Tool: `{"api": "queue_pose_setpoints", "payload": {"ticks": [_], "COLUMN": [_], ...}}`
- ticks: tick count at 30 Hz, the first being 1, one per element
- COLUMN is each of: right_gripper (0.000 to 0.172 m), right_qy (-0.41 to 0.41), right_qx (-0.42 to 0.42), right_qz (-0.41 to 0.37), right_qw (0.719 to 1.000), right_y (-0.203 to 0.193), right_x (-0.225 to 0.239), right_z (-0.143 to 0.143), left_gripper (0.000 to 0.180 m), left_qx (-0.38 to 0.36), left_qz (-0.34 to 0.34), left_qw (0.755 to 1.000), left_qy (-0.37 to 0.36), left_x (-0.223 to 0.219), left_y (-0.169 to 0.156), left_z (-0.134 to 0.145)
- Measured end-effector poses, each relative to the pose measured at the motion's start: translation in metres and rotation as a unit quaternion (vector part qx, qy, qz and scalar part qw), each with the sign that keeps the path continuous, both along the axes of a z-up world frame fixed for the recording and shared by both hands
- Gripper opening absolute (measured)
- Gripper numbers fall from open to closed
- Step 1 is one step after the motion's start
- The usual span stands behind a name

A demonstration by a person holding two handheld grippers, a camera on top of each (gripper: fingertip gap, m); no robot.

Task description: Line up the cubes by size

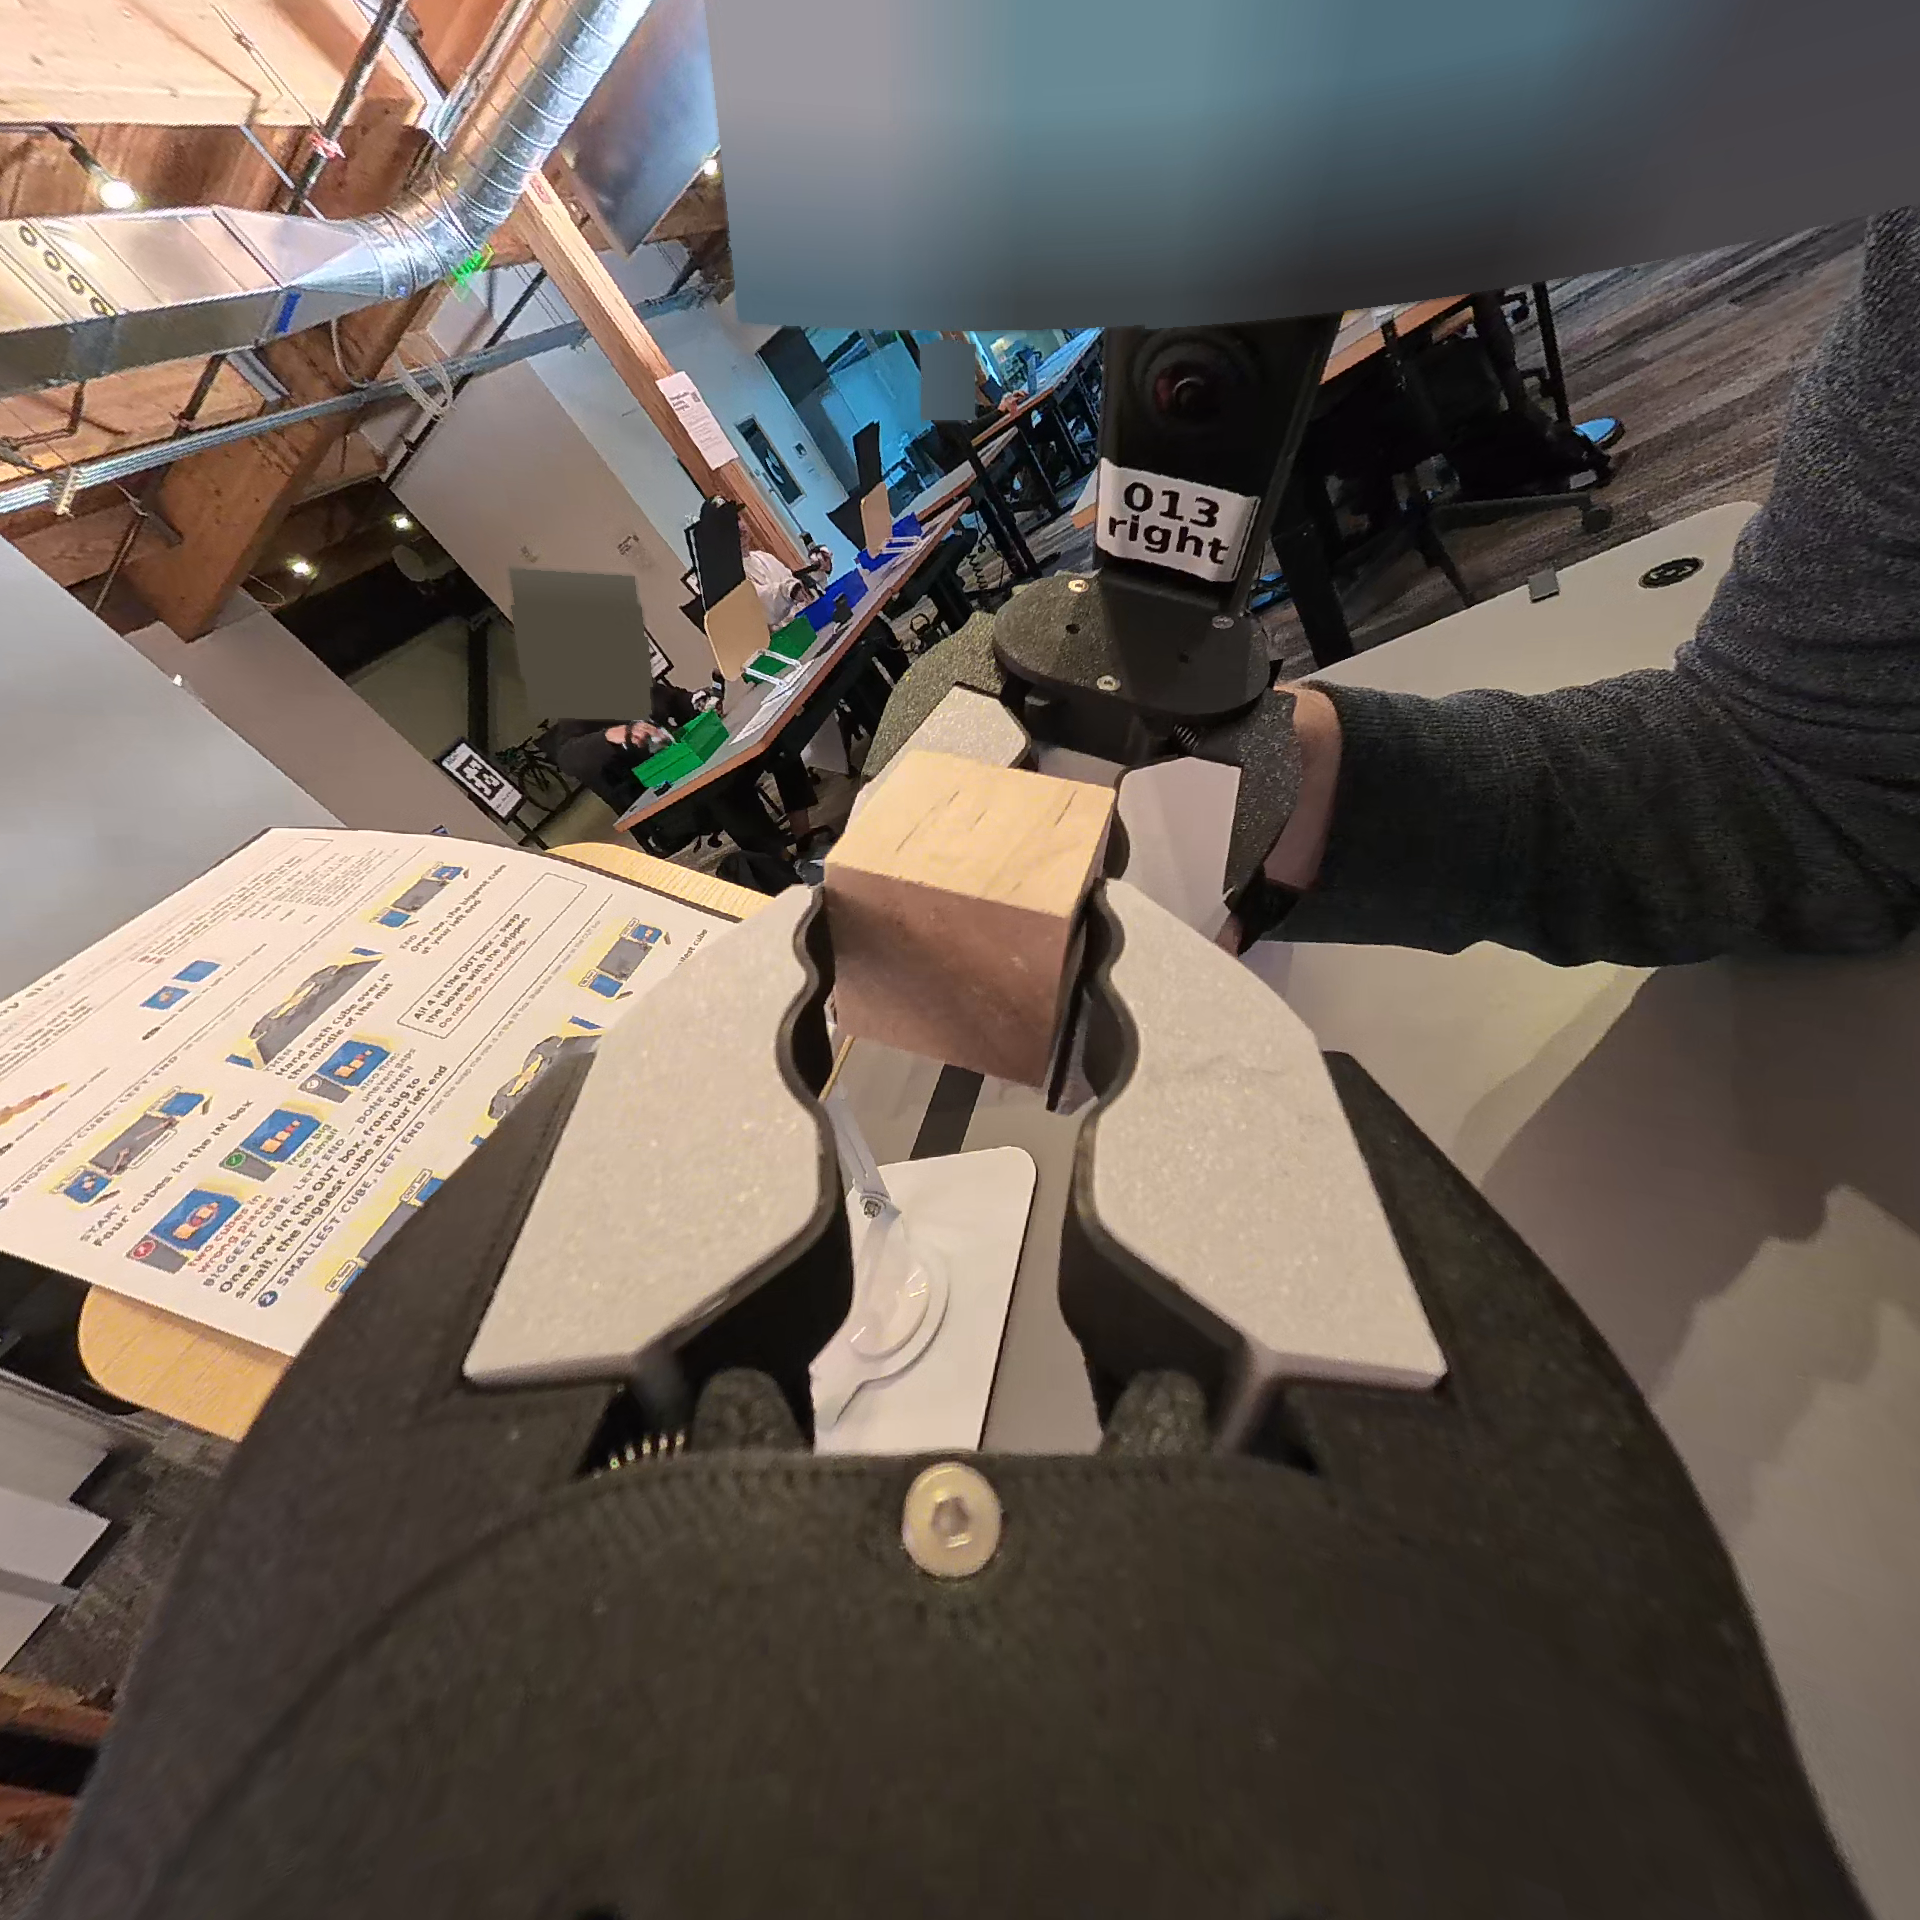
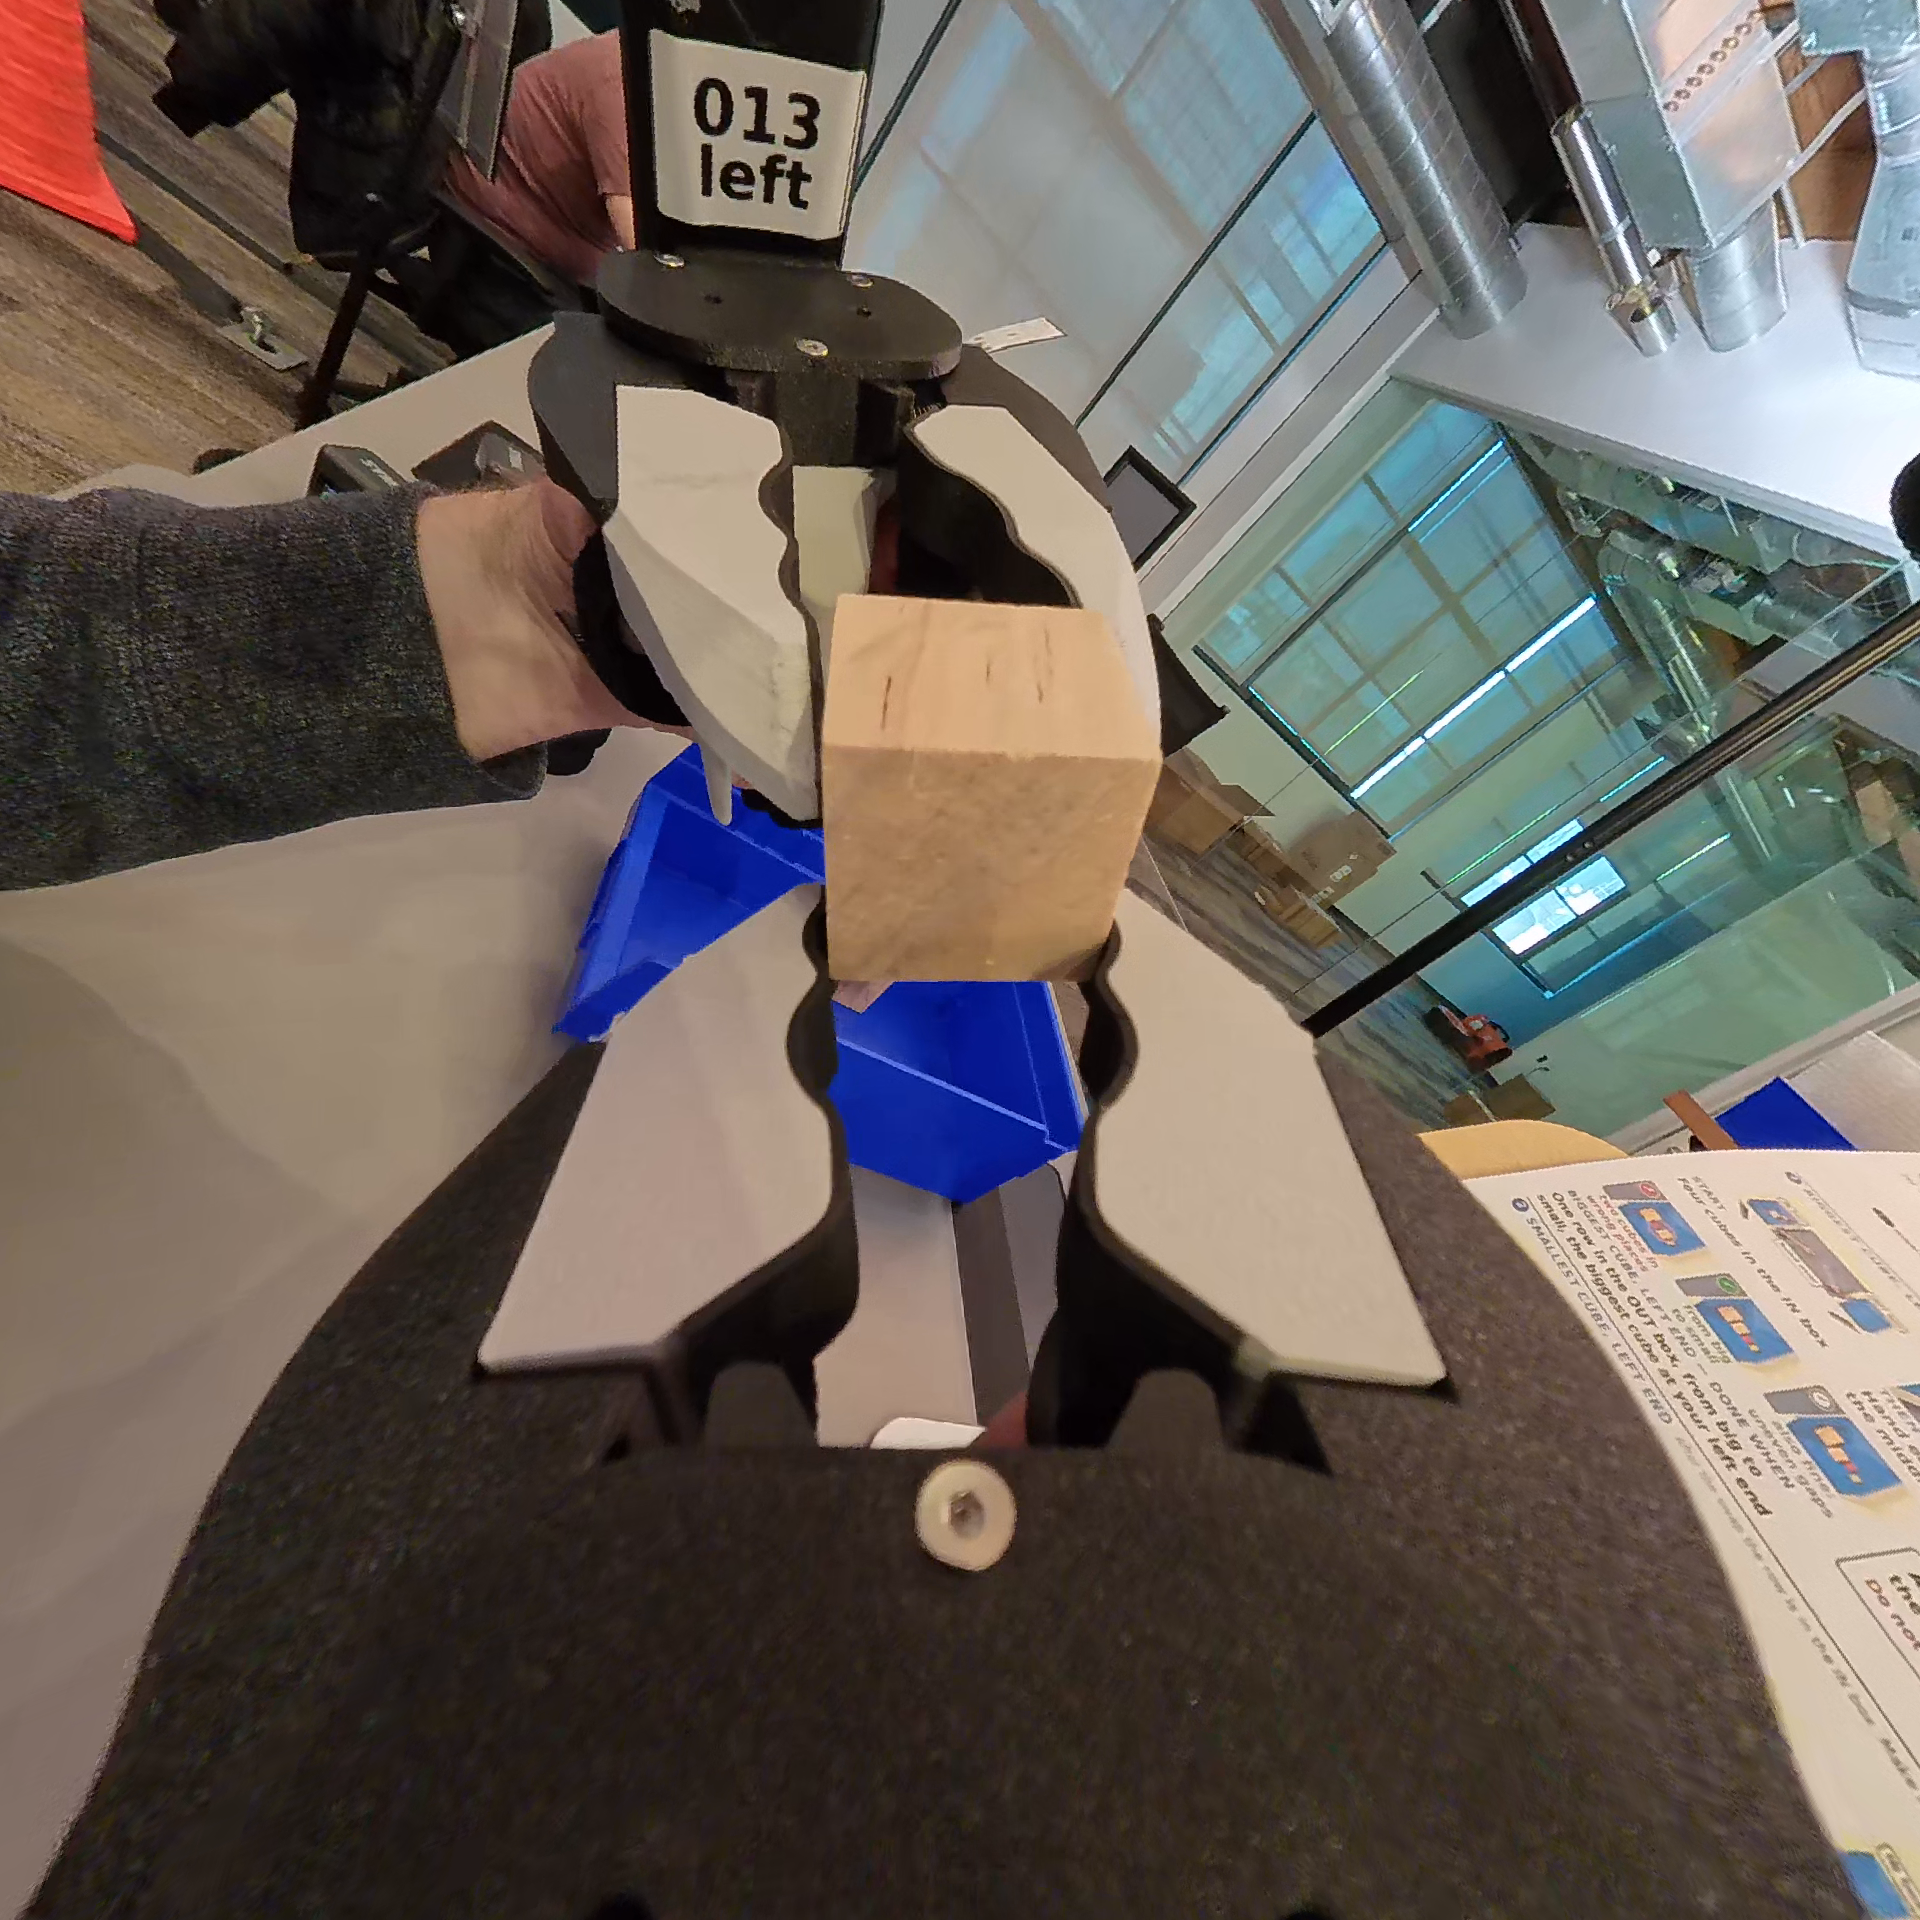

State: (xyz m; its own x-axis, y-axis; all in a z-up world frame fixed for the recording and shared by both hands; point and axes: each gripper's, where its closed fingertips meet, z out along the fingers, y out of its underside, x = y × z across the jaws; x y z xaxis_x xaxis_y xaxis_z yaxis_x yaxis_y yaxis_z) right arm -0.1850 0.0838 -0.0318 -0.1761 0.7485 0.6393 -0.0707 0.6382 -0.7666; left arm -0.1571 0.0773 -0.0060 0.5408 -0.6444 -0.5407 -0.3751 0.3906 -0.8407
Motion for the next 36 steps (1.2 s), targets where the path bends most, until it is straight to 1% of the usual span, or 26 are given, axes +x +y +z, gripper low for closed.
{"api": "queue_pose_setpoints", "payload": {"ticks": [7, 10, 11, 13, 24, 27, 29, 30, 32, 36], "right_gripper": [0.043, 0.043, 0.043, 0.043, 0.043, 0.043, 0.043, 0.043, 0.043, 0.043], "right_qy": [-0.009, -0.006, -0.006, -0.007, -0.004, -0.001, 0.007, 0.01, 0.016, -0.005], "right_qx": [0.008, 0.005, 0.003, 0.002, -0.007, -0.008, -0.02, -0.021, -0.014, 0.002], "right_qz": [-0.009, -0.005, -0.007, -0.01, -0.024, -0.036, -0.04, -0.045, -0.075, -0.138], "right_qw": [1.0, 1.0, 1.0, 1.0, 1.0, 0.999, 0.999, 0.999, 0.997, 0.99], "right_y": [0.002, 0.001, 0.001, 0.003, 0.012, 0.019, 0.024, 0.027, 0.04, 0.072], "right_x": [-0.001, -0.001, -0.001, -0.001, 0.002, 0.007, 0.013, 0.017, 0.031, 0.08], "right_z": [-0.003, -0.001, -0.001, -0.001, 0.002, 0.006, 0.012, 0.015, 0.021, 0.019], "left_gripper": [0.045, 0.046, 0.046, 0.046, 0.043, 0.037, 0.029, 0.022, 0.0, 0.0], "left_qx": [-0.01, 0.0, 0.003, 0.006, 0.029, 0.036, 0.042, 0.045, 0.063, 0.075], "left_qz": [-0.003, -0.004, -0.003, -0.004, 0.035, 0.052, 0.06, 0.07, 0.104, 0.114], "left_qw": [1.0, 1.0, 1.0, 1.0, 0.999, 0.998, 0.997, 0.997, 0.993, 0.99], "left_qy": [0.0, -0.001, -0.003, -0.003, -0.011, -0.012, -0.009, -0.004, -0.003, -0.02], "left_x": [-0.001, -0.002, -0.004, -0.005, -0.023, -0.029, -0.033, -0.038, -0.044, -0.057], "left_y": [0.005, 0.004, -0.004, -0.005, -0.009, -0.011, -0.009, -0.008, -0.006, -0.021], "left_z": [-0.002, 0.002, -0.001, 0.0, 0.013, 0.017, 0.019, 0.019, 0.026, 0.038]}}
